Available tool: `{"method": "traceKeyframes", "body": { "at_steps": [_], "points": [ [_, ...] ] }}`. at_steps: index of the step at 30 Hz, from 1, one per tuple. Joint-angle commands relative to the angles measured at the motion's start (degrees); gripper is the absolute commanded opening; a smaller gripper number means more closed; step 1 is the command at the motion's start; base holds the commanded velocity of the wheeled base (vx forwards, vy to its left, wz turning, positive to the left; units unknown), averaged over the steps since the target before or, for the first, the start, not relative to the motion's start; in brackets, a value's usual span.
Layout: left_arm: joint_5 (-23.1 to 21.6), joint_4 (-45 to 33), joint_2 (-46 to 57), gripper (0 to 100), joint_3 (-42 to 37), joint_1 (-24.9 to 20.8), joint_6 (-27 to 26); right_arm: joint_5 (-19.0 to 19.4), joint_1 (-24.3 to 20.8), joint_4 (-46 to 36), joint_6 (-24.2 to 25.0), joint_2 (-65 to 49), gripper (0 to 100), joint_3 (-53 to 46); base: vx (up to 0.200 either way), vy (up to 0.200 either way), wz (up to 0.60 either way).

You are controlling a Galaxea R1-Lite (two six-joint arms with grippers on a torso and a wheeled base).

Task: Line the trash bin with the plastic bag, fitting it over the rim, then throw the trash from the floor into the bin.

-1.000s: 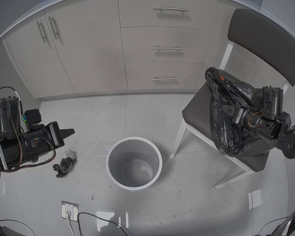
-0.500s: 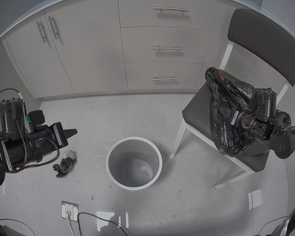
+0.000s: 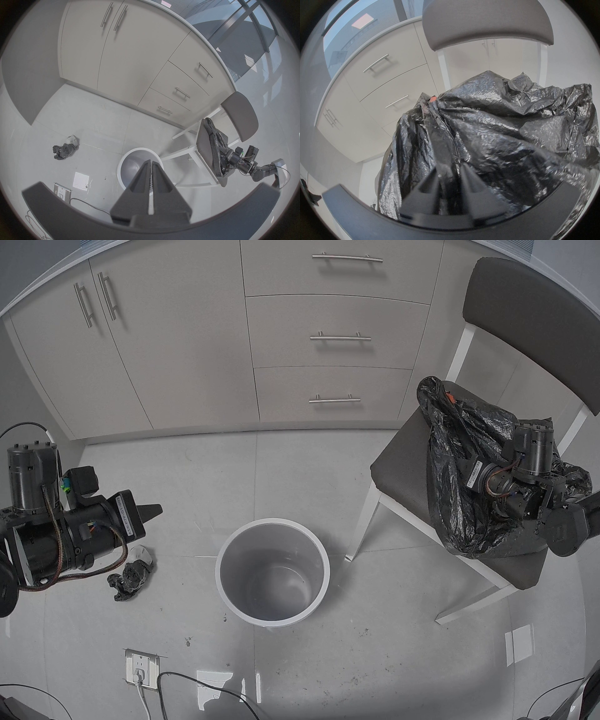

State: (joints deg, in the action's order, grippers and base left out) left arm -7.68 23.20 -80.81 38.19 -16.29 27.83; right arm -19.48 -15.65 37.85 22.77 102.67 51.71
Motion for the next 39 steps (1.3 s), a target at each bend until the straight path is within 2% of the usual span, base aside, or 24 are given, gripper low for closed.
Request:
{"method": "traceKeyframes", "body": {
  "at_steps": [1, 9, 12, 14, 16, 17, 18, 20, 22, 24, 27, 30, 35, 37, 38, 39],
  "points": [
    [0.0, 0.0, -0.2, 0, 0.0, -0.1, -0.1, 0.1, 0.7, 0.0, 1.2, 0.2, 0, 0.6, 0.0, 0.0, 0.0],
    [0.0, 0.0, -0.2, 0, 0.0, -0.1, 0.2, 0.7, 2.0, -0.5, 3.5, 0.6, 0, 1.8, 0.0, 0.0, 0.0],
    [0.0, 0.0, -0.1, 0, -0.1, -0.1, 0.2, 0.8, 2.8, -0.7, 6.3, 1.5, 0, 3.0, 0.0, 0.0, 0.0],
    [0.0, 0.0, 0.1, 0, -0.1, -0.1, 0.3, 3.3, 3.9, -2.7, 10.7, 1.7, 0, 4.5, 0.0, 0.0, 0.0],
    [-0.1, 0.0, 0.4, 0, -0.1, -0.1, 0.4, 8.9, 4.5, -6.0, 14.1, 0.9, 0, 5.0, 0.0, 0.0, 0.0],
    [-0.1, 0.0, 0.6, 0, -0.2, -0.1, 0.5, 13.8, 4.9, -8.1, 17.6, -0.2, 0, 5.5, 0.0, 0.0, 0.0],
    [-0.1, 0.0, 0.6, 0, -0.2, -0.1, 0.5, 13.8, 4.9, -8.1, 17.6, -0.2, 0, 5.5, 0.0, 0.0, 0.0],
    [-0.1, 0.0, 0.7, 0, -0.2, -0.4, 0.5, 26.6, 7.2, -12.9, 25.7, -1.7, 0, 7.9, 0.0, 0.0, 0.0],
    [-0.1, 0.0, 1.0, 0, -0.2, -0.4, 0.6, 31.7, 8.9, -14.1, 28.4, -1.6, 0, 9.4, 0.0, 0.0, 0.0],
    [-0.3, -0.1, 1.8, 0, -0.8, -0.5, 2.3, 39.9, 11.3, -14.3, 30.1, -1.0, 0, 10.3, 0.0, 0.0, 0.0],
    [-0.6, -0.1, 2.8, 0, -1.5, -0.5, 4.8, 45.3, 12.9, -13.8, 30.8, -0.1, 0, 10.7, 0.0, 0.0, 0.0],
    [-0.8, 0.0, 3.0, 0, -1.6, -0.5, 7.1, 48.3, 14.2, -13.6, 31.5, 1.1, 0, 12.0, 0.0, 0.0, 0.0],
    [-0.8, 0.0, 2.7, 0, -1.6, -2.0, 7.6, 59.7, 16.7, -13.4, 32.9, 2.2, 0, 12.6, 0.0, 0.0, 0.0],
    [-0.8, 0.0, 2.5, 0, -1.6, -2.7, 7.6, 62.6, 17.1, -12.8, 33.2, 2.4, 0, 12.1, 0.0, 0.0, 0.0],
    [-0.8, 0.0, 2.5, 0, -1.6, -2.7, 7.6, 62.6, 17.1, -12.8, 33.2, 2.4, 0, 12.1, 0.0, 0.0, 0.0],
    [-0.8, 0.0, 2.2, 0, -1.5, -3.8, 7.7, 66.6, 17.6, -9.6, 33.0, 2.9, 0, 10.6, 0.0, 0.0, 0.0]
  ]
}}
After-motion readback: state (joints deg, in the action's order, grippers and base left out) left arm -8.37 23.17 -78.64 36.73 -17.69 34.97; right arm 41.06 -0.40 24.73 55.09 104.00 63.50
